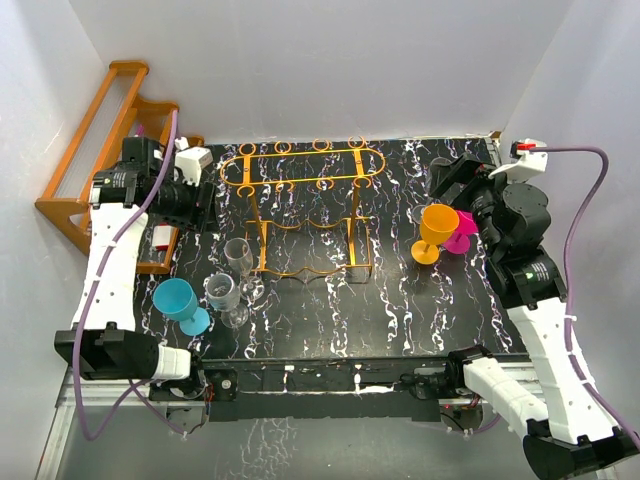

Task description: Place the wine glass upside down on the wine glass rack

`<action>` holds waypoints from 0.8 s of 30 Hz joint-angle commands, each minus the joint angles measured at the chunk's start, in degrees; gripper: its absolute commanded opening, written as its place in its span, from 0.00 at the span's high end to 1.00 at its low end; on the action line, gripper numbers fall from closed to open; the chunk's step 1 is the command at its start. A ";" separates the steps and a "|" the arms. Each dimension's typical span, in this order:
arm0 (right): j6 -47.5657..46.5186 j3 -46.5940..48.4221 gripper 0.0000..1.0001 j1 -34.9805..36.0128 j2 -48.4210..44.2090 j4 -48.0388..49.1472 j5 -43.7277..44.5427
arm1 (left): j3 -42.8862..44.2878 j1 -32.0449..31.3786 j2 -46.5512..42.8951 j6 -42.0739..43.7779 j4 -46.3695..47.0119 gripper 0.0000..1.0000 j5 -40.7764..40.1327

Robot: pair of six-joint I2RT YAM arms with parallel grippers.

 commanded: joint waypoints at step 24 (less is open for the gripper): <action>-2.05 -0.26 0.02 0.11 -1.87 1.51 1.80 | -9.42 -5.23 -0.13 -1.33 2.28 0.45 1.60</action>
